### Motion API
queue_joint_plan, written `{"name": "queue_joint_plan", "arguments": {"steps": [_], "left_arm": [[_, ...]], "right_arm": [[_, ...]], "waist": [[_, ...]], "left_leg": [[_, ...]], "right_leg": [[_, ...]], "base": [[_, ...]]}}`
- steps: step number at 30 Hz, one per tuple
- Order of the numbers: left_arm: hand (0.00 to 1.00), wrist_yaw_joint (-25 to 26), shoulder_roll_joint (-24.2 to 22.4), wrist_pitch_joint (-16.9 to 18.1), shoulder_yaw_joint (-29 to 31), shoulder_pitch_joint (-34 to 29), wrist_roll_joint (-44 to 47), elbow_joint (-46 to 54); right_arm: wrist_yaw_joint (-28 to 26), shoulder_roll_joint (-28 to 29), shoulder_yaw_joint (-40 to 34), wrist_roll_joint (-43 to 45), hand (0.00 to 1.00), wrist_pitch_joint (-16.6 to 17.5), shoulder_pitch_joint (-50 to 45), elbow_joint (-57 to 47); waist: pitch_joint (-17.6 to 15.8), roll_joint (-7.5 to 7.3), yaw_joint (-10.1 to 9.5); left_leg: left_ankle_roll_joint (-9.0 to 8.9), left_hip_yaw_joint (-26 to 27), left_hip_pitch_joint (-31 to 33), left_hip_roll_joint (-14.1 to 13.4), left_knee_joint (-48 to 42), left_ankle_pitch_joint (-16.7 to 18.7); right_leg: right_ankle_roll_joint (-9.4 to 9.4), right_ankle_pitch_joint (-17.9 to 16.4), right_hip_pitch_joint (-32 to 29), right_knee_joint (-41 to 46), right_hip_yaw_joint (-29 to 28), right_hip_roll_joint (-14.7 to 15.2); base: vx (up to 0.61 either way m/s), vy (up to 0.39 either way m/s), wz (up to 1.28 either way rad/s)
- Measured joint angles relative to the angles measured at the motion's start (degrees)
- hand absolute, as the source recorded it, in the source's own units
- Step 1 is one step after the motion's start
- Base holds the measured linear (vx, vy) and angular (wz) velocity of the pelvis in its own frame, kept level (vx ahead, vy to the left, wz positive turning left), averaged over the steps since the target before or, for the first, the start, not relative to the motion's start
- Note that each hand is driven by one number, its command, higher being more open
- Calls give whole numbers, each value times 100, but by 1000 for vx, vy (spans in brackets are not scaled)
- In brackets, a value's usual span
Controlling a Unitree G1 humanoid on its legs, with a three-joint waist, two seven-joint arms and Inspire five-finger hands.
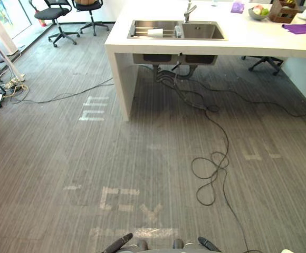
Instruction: Walk over to the sink, pick up the cup, carry it to the dishwasher, place the cup inside the dishwasher, then close the dishwasher door
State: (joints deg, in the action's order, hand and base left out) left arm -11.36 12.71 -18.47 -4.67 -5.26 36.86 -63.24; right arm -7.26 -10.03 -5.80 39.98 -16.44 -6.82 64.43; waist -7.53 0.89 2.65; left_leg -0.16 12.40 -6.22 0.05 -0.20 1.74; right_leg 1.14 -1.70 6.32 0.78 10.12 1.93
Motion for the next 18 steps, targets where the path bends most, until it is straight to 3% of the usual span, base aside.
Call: {"name": "queue_joint_plan", "arguments": {"steps": [5,10,12,18], "left_arm": [[100,87,93,-184,-253,234,148,237],[100,156,175,-233,-534,328,135,505],[100,300,179,-84,-585,342,-36,726],[100,986,-230,700,-595,820,-1257,1202]], "right_arm": [[64,12,-91,51,100,442,221,-59],[-40,30,-291,-133,100,886,589,-617],[-85,10,-296,-484,100,996,743,-767],[-162,46,-274,-1356,100,1095,902,-887]], "waist": [[-213,16,2],[-236,53,25],[-241,50,6],[-358,17,-15]], "left_leg": [[-256,-261,-26,64,226,-181],[-196,-399,-28,110,343,-338],[-95,-449,-31,119,415,-412],[-44,-561,-29,160,514,-510]], "right_leg": [[39,-26,118,-77,470,68],[68,-45,158,-53,714,111],[68,-45,148,-32,788,114],[65,-43,163,-3,1020,166]], "base": [[-4,-33,38],[-59,-5,28],[-70,3,23],[-54,15,13]]}}
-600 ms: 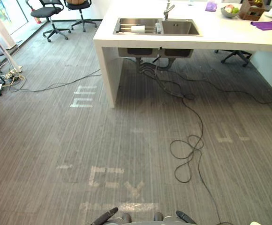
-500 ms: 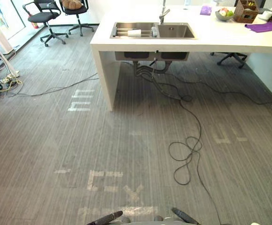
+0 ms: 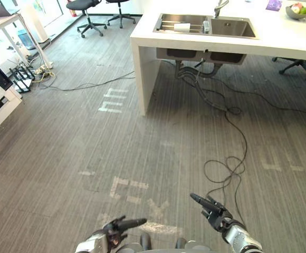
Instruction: Walk over to the sink, pick up the cup, carry it to the dishwasher, place the cup inside the dishwasher, then close the dishwasher door
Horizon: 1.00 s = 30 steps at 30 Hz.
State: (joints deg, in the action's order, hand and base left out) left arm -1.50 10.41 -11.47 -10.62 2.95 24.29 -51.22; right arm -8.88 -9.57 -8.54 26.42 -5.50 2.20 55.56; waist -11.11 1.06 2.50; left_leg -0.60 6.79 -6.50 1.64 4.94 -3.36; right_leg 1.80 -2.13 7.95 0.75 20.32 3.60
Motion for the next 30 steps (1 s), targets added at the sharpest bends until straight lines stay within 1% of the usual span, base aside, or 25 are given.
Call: {"name": "queue_joint_plan", "arguments": {"steps": [3,6,8,12,14,16,19,22,25,28,30], "left_arm": [[100,344,-5,87,-45,65,-502,220],[100,612,-18,153,-109,80,-931,226],[100,838,-30,263,-115,60,-1307,231],[100,934,-22,288,-116,-64,-1381,411],[100,936,-38,289,-119,-126,-1430,411],[100,933,-42,300,-123,-214,-1430,406],[100,888,-67,320,-122,-320,-1392,405],[100,858,-84,321,-112,-433,-940,406],[100,758,-161,313,-89,-607,-476,403],[100,605,-192,214,-35,-652,-88,316],[100,521,-199,203,12,-641,-54,252]], "right_arm": [[13,-12,0,-167,100,-1,-90,160],[6,-11,5,-186,100,-4,-103,224],[2,-11,4,-189,100,-1,-93,219],[2,3,4,-311,100,29,-78,206],[14,44,5,-317,100,85,-95,203],[23,100,7,-303,100,136,-157,192],[22,147,33,-283,100,139,-336,102],[29,262,73,-247,100,139,-494,80],[67,352,147,-18,100,162,-632,45],[73,369,153,295,100,156,-712,33],[70,368,154,382,100,132,-714,30]], "waist": [[-23,2,39],[-23,2,67],[-26,-4,78],[-29,-9,83],[-47,-39,88],[-66,-82,89],[-62,-105,83],[-61,-114,71],[-61,-114,68],[-48,-137,34],[-37,-136,11]], "left_leg": [[28,-23,17,15,4,-19],[26,-20,16,21,2,-21],[22,-10,0,23,1,-22],[19,20,-30,23,2,-21],[17,54,-56,23,2,-20],[13,119,-80,19,9,-17],[2,198,-103,22,28,-6],[7,376,-118,11,30,3],[35,518,-135,-3,31,23],[78,705,-185,-31,32,56],[143,856,-210,-51,31,110]], "right_leg": [[3,-1,3,-14,35,15],[18,-11,19,-15,79,25],[32,-19,58,-16,144,33],[42,-26,99,-9,173,43],[42,-26,108,6,151,48],[42,-26,112,20,110,52],[42,-25,111,32,58,62],[41,-19,101,32,8,63],[40,-16,85,33,-74,54],[43,-20,64,89,-194,35],[50,-144,-89,366,-337,52]], "base": [[17,7,2],[24,4,7],[6,1,11],[-22,2,4],[-44,11,-6],[-52,15,-10],[-43,23,-10],[-31,20,-12],[-16,14,-13],[-1,11,-22],[-2,22,-37]]}}
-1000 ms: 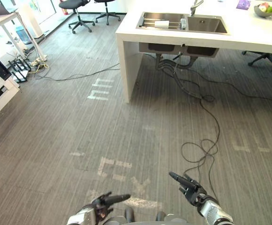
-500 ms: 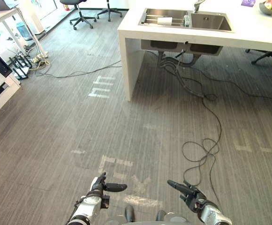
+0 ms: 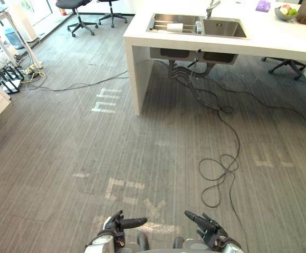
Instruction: Walk over to the sink, pick up the cup, carry it to the dishwasher, place the cup inside the dishwasher, then close the dishwasher door
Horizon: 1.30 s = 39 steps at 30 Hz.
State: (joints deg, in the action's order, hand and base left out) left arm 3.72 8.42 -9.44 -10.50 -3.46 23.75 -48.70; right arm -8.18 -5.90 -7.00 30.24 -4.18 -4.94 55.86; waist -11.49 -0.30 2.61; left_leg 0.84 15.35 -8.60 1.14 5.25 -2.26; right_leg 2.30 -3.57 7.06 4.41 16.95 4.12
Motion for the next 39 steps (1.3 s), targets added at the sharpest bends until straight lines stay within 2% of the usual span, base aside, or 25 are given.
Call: {"name": "queue_joint_plan", "arguments": {"steps": [2,4,8,9,12,13,15,16,18,19,20,21,22,23,24,26,27,28,29,31,34,35,36,38,39], "left_arm": [[100,-87,23,-6,1,54,156,-171],[100,-88,62,-38,0,54,239,-196],[100,35,76,-44,-6,233,299,-438],[100,98,91,-71,-3,238,397,-460],[100,116,89,-237,-57,374,452,-531],[100,111,70,-307,-124,464,445,-532],[100,68,-47,-401,-124,641,438,-519],[100,40,-67,-420,-124,697,443,-507],[100,-142,-113,-528,-121,669,448,-474],[100,-169,-141,-525,-122,661,447,-464],[100,-272,-174,-527,-128,620,441,-460],[100,-333,-170,-528,-128,551,440,-455],[100,-399,-188,-519,-123,401,434,-454],[100,-440,-203,-523,-111,432,441,-468],[100,-460,-210,-516,-107,469,438,-465],[100,-664,-213,-402,-90,483,441,-445],[100,-677,-216,-344,-59,485,452,-410],[100,-673,-247,-230,-7,488,473,-315],[100,-658,-261,-165,0,510,570,-285],[100,-653,-283,-34,17,540,835,-113],[100,-656,-303,-17,129,529,892,79],[100,-638,-312,-14,129,533,896,154],[100,-589,-354,-5,120,513,993,182],[100,-505,-363,31,124,536,1176,225],[100,-448,-350,34,124,576,1279,172]], "right_arm": [[1,-1,6,5,100,-2,-7,-43],[12,-7,60,4,100,-4,-12,-75],[101,-168,187,13,100,2,99,-54],[108,-174,192,49,100,8,86,-40],[124,-127,282,228,100,71,78,-113],[145,-82,277,229,100,67,32,-167],[232,-23,226,240,100,-38,-74,-211],[250,2,157,341,100,-135,-85,-218],[267,18,20,433,100,-298,-217,-218],[260,-11,-69,462,100,-332,-211,-226],[300,-95,-179,472,100,-332,-231,-304],[331,-147,-183,517,100,-334,-247,-333],[366,-236,-199,597,100,-369,-304,-370],[425,-275,-242,612,100,-428,-272,-347],[458,-313,-244,612,100,-482,-252,-340],[427,-408,-212,638,100,-595,-260,-335],[416,-439,-161,631,100,-589,-240,-331],[393,-501,-124,624,100,-586,-192,-300],[391,-522,-112,622,100,-585,-176,-282],[390,-543,-100,621,100,-594,-85,-190],[382,-503,-102,619,100,-623,200,-117],[373,-464,-116,621,100,-617,327,-118],[367,-452,-151,624,100,-616,377,-114],[331,-450,-146,626,100,-620,386,-83],[285,-436,-143,629,100,-622,353,-8]], "waist": [[68,-83,10],[124,-175,9],[64,-263,24],[36,-239,46],[-27,-216,139],[-52,-205,153],[-116,-271,158],[-186,-342,159],[-248,-415,163],[-284,-345,169],[-308,-62,259],[-256,52,295],[-126,269,321],[-101,377,268],[-84,418,249],[-47,597,247],[-61,641,236],[-90,677,194],[-107,651,148],[-191,550,50],[-323,467,-23],[-422,435,-22],[-448,461,-26],[-506,487,-30],[-541,483,-35]], "left_leg": [[116,188,-9,26,-14,70],[202,268,-15,73,-63,140],[283,282,-379,105,-86,289],[267,272,-449,43,-195,391],[131,189,-381,-322,-588,656],[81,138,-320,-425,-632,687],[-69,-27,-233,-489,-743,798],[-142,-83,-244,-447,-830,895],[-409,-273,-334,-437,-1287,1349],[-471,-319,-352,-540,-1443,1489],[-593,-430,-316,-811,-1684,1712],[-647,-461,-305,-933,-1751,1801],[-714,-453,-377,-1152,-1873,1947],[-720,-459,-101,-1324,-2961,1965],[-681,-453,137,-1440,-3616,1837],[-724,-654,835,-2064,-5452,698],[-693,-768,1029,-2144,-5975,726],[-605,-853,1415,-2146,-6854,941],[-600,-856,1660,-1994,-7106,1092],[-598,-668,1984,-1565,-6539,1370],[-615,38,2057,-1287,-4304,1426],[-653,210,1996,-1079,-2937,1187],[-799,236,1931,-918,-1377,653],[-820,267,2023,-1005,-1101,576],[-634,278,1983,-1051,-1197,258]], "right_leg": [[128,-407,-371,766,-49,177],[207,-583,-635,1355,30,366],[208,-662,-1400,3440,265,910],[179,-784,-1458,3511,276,945],[232,-768,-1787,2590,222,770],[240,-552,-1882,1990,190,684],[426,179,-1894,301,84,638],[513,289,-1870,-19,34,716],[471,370,-1716,-35,-263,884],[432,587,-1723,124,-335,798],[400,617,-1879,671,-424,594],[380,606,-2000,958,-427,500],[166,477,-2137,1388,-355,354],[-240,223,-2126,1694,-260,264],[-304,112,-2066,1771,-221,219],[-476,-241,-1453,1573,-90,-154],[-516,-284,-1262,1475,-89,-254],[-574,-361,-934,1289,-130,-377],[-609,-404,-689,1145,-159,-412],[-657,-494,-181,889,-268,-413],[-564,-466,271,581,-479,-406],[-530,-456,436,423,-555,-374],[-449,-465,623,197,-613,-396],[-285,-555,932,-74,-667,-464],[-181,-696,1195,-154,-709,-458]], "base": [[19,43,-32],[39,26,-25],[61,7,-9],[128,-37,3],[147,-81,10],[193,-130,22],[232,-164,30],[263,-234,33],[331,-330,36],[357,-341,41],[298,-268,32],[425,-334,32],[501,-301,12],[520,-303,8],[620,-373,8],[590,-353,3],[479,-187,-14],[479,-140,-17],[473,-125,-20],[455,-85,-33],[413,-20,-47],[473,69,-38],[381,100,-34],[359,174,-20],[360,219,-13]]}}
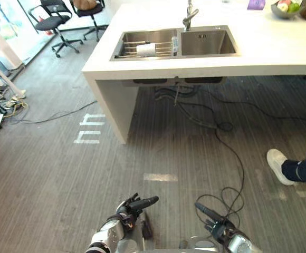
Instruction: Walk over to the sink, pick up the cup, carry it to the dishwasher, place the cup inside the dishwasher, then close the dishwasher door
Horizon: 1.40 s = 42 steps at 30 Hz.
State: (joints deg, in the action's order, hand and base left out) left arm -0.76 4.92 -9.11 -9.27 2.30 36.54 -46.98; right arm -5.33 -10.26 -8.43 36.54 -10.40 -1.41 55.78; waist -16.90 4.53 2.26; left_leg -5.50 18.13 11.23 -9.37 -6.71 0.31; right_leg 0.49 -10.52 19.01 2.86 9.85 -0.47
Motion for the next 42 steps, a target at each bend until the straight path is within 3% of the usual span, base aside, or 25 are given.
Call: {"name": "queue_joint_plan", "arguments": {"steps": [2,4,6,7,8,9,10,12,14,15,16,19,20,21,22,24,27,28,31,32,37,42], "left_arm": [[100,79,35,-6,38,40,75,-20],[100,88,80,1,121,96,173,-50],[100,100,73,-1,256,118,179,-139],[100,124,106,-9,291,112,178,-297],[100,128,176,-16,294,103,176,-428],[100,124,187,-18,291,97,175,-497],[100,123,233,-21,276,34,162,-540],[100,129,270,-8,254,-52,90,-549],[100,206,291,39,141,-66,77,-550],[100,222,292,51,89,-64,92,-548],[100,245,289,66,-2,-64,112,-544],[100,303,295,-4,-19,-73,51,-547],[100,323,308,-47,-4,-86,47,-545],[100,325,432,-66,57,-90,32,-537],[100,347,341,-45,108,-89,-6,-562],[100,314,253,-38,113,-209,-76,-516],[100,349,223,122,109,-241,-58,-493],[100,412,163,271,136,-249,-23,-445],[100,563,50,552,242,-376,236,54],[100,575,76,1066,651,-977,299,637],[100,574,79,1059,650,-971,298,621],[100,379,191,391,425,-740,287,39]], "right_arm": [[-126,16,70,5,100,-11,-65,22],[-299,13,157,-3,100,4,-71,141],[-347,6,130,-67,100,54,-136,249],[-359,5,89,-77,100,44,-135,350],[-348,36,33,-79,100,65,-138,431],[-347,54,3,-79,100,69,-140,441],[-340,45,-30,-77,100,108,-134,432],[-331,15,-31,-72,100,152,-49,372],[-198,-34,-35,-62,100,151,75,361],[-192,-39,-74,-57,100,154,74,341],[-182,-22,-210,-23,100,189,73,325],[-127,62,-496,68,100,296,65,333],[-105,81,-519,166,100,321,37,335],[-102,234,-527,228,100,336,-54,372],[-75,213,-589,225,100,401,-36,381],[-94,153,-574,228,100,377,-55,463],[-108,312,-579,228,100,373,-193,551],[-104,360,-587,227,100,351,-292,604],[-115,362,-580,218,100,220,-555,627],[-443,280,-230,772,100,162,-1106,591],[-441,277,-229,770,100,155,-1109,592],[-434,264,-244,721,100,100,-1079,577]], "waist": [[-20,-137,-24],[-51,-276,-22],[6,-286,-48],[116,-432,-109],[186,-633,-125],[227,-722,-124],[273,-806,-113],[264,-789,-105],[168,-617,-109],[134,-556,-108],[98,-489,-77],[96,-502,-2],[107,-575,23],[128,-810,-4],[80,-710,4],[214,-426,-45],[287,-337,-49],[302,-370,-73],[344,-390,-119],[831,-413,-138],[833,-415,-129],[833,-427,-53]], "left_leg": [[221,21,-71,220,-153,-381],[262,16,31,451,-393,-394],[444,137,54,537,-572,-314],[663,315,-149,683,-376,-281],[870,380,-384,927,-252,-193],[933,382,-505,1040,-197,-150],[1061,369,-755,1165,-130,-17],[1053,321,-1108,1154,-121,87],[957,174,-1597,987,45,175],[919,111,-1677,915,61,207],[838,-47,-1747,799,59,266],[630,-440,-1816,759,-9,411],[496,-664,-1889,794,-95,513],[297,-919,-2028,943,-155,671],[247,-1009,-2073,826,-149,700],[75,-1067,-2018,428,-132,701],[0,-1222,-1994,13,48,688],[-13,-1316,-1992,-100,138,678],[-26,-1328,-2012,-174,264,649],[-73,-1287,-1782,228,74,716],[-48,-1258,-1854,234,137,703],[-33,-1096,-2192,267,270,693]], "right_leg": [[137,-297,76,191,-87,277],[70,-522,-113,641,-169,559],[70,-568,-466,1433,-180,746],[196,-610,-877,2417,-165,1013],[591,-419,-1290,3483,-154,1380],[885,-212,-1474,3953,-159,1557],[1070,265,-1813,4820,-199,1794],[818,-94,-2245,5593,-55,1894],[716,-602,-2512,4958,582,1806],[679,-630,-2550,4547,743,1741],[666,-601,-2651,3611,984,1669],[651,145,-2826,1797,741,1695],[662,659,-2796,1538,460,1733],[526,1328,-2648,1521,177,1778],[539,1242,-2607,1651,294,1706],[395,972,-2574,1539,474,1360],[324,939,-2375,1082,686,873],[318,943,-2312,910,747,713],[234,999,-2287,786,797,610],[351,1981,-1709,-681,782,743],[340,1993,-1699,-658,762,744],[377,1766,-1719,-208,631,822]], "base": [[329,221,-18],[352,222,-14],[433,245,-13],[450,230,-21],[309,138,-15],[375,148,2],[366,106,6],[393,82,8],[326,-6,17],[273,-74,35],[196,-92,50],[234,-213,71],[374,-489,106],[336,-470,91],[261,-402,63],[160,-242,12],[197,-261,12],[204,-177,14],[149,-38,6],[70,6,2],[0,0,-2],[9,29,-13]]}}
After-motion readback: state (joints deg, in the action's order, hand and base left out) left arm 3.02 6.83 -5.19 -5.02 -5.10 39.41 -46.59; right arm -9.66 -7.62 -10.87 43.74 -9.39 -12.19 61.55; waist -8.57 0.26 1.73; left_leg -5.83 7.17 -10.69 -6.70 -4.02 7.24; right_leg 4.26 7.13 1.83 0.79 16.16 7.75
